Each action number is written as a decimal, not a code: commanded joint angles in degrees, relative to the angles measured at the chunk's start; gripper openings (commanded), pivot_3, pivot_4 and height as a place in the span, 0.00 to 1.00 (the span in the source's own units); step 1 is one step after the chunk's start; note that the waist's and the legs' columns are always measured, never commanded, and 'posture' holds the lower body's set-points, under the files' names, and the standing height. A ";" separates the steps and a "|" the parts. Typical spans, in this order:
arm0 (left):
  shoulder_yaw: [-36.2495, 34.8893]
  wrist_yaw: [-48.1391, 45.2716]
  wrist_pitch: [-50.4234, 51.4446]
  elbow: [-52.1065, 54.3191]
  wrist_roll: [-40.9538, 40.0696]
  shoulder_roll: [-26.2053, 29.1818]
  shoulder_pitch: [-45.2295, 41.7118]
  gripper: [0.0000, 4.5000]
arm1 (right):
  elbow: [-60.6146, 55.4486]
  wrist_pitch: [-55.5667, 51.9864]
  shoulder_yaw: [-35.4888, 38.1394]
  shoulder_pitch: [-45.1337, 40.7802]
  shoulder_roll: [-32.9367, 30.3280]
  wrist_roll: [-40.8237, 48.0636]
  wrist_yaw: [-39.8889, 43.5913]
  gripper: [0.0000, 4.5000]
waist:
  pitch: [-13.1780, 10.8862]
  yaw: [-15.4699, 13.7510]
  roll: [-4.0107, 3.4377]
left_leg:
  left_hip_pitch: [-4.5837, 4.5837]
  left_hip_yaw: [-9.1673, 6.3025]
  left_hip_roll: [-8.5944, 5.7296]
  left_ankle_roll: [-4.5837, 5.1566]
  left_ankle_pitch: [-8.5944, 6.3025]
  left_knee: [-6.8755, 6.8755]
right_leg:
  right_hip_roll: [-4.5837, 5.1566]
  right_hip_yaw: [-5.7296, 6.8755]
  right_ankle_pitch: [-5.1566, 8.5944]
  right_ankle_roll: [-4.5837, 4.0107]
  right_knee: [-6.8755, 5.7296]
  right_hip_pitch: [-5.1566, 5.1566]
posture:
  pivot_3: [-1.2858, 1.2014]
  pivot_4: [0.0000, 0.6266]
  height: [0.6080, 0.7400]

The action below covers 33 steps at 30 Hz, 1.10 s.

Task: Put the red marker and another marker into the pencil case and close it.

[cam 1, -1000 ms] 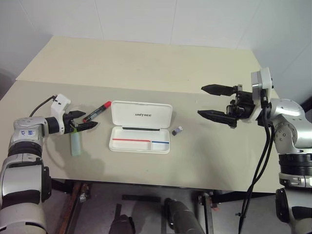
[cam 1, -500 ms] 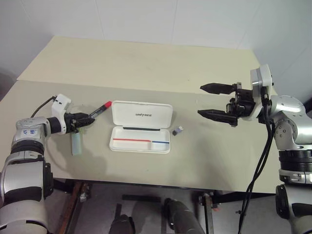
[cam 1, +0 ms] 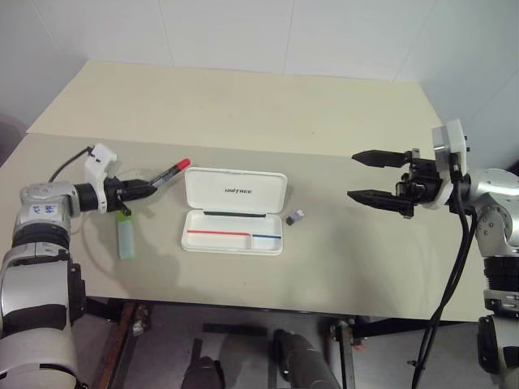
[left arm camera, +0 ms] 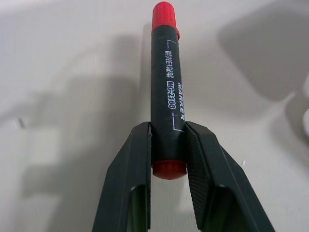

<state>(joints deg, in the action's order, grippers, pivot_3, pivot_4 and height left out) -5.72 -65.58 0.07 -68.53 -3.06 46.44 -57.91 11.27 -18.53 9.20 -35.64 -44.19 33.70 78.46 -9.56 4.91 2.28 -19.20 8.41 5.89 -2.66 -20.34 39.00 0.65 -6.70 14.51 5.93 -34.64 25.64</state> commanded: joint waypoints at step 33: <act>12.16 -3.94 24.01 70.02 -10.63 1.17 17.72 0.14 | -10.59 -2.47 2.18 11.55 -3.81 1.71 -0.12 1.00 | -0.06 -0.15 -0.09 | 0.06 -0.05 0.01 -0.02 0.00 0.13 | 0.02 -0.04 -0.01 0.08 0.07 -0.01 | 0.52 0.24 1.00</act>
<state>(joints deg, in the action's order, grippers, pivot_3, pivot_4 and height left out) 6.18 -70.08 26.22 1.28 -14.95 47.61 -40.11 2.08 -21.79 9.73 -24.05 -47.77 35.11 78.76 -9.62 4.76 2.19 -19.15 8.36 5.90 -2.68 -20.34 39.13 0.67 -6.74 14.50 6.01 -34.53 25.63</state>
